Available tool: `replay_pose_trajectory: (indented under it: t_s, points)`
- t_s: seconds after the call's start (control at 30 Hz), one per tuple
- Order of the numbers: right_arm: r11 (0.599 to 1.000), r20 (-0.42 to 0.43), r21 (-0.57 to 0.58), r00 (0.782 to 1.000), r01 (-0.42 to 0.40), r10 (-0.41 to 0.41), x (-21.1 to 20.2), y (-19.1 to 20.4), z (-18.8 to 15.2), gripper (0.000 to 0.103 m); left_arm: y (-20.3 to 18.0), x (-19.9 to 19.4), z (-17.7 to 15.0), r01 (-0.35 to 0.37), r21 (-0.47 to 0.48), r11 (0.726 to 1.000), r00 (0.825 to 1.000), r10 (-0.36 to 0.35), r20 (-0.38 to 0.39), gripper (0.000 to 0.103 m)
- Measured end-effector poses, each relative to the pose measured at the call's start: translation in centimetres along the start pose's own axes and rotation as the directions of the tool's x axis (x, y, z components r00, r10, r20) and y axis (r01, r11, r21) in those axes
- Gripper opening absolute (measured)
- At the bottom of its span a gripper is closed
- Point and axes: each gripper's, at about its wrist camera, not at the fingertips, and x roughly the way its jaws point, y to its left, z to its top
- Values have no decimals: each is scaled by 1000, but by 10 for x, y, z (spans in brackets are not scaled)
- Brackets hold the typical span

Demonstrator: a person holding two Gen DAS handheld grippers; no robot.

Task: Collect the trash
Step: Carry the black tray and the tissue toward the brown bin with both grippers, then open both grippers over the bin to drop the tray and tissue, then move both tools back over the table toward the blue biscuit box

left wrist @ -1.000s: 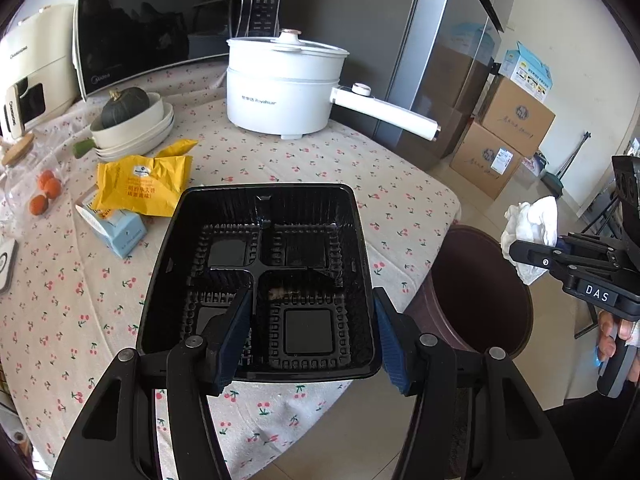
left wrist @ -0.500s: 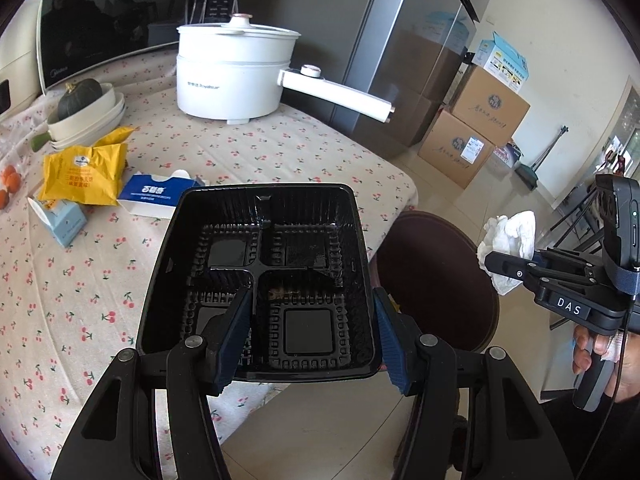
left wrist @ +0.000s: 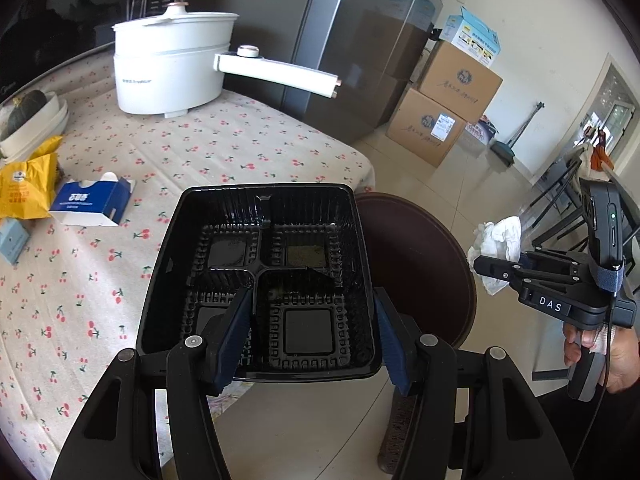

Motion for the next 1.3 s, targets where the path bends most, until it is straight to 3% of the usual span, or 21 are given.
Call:
replay_pose_trajectory:
  t_s: [0.43,0.57,0.63,0.7,1.3]
  points:
    - [999,-31,36,999,24,-23,1,-39,-19,20,-61,63,4,116,89,989,992,-111,-59,62]
    - [999,-37,33,999,23,-22,3,-42,-18,21,-67,68,3,158,94,983,987,-155,-34,66]
    - [999,-37,32,999,22,-21,3,-42,-17,21,-68,65,4,144,95,985,990,-143,-19,84]
    - [999,-33,30,999,21,-20,2,-43,-16,21,-66,62,5,117,90,989,993,-117,-6,95]
    - [999,-47,-30,998,28,-30,10,-17,0,22,-10,18,-4,-48,28,998,999,48,9,100]
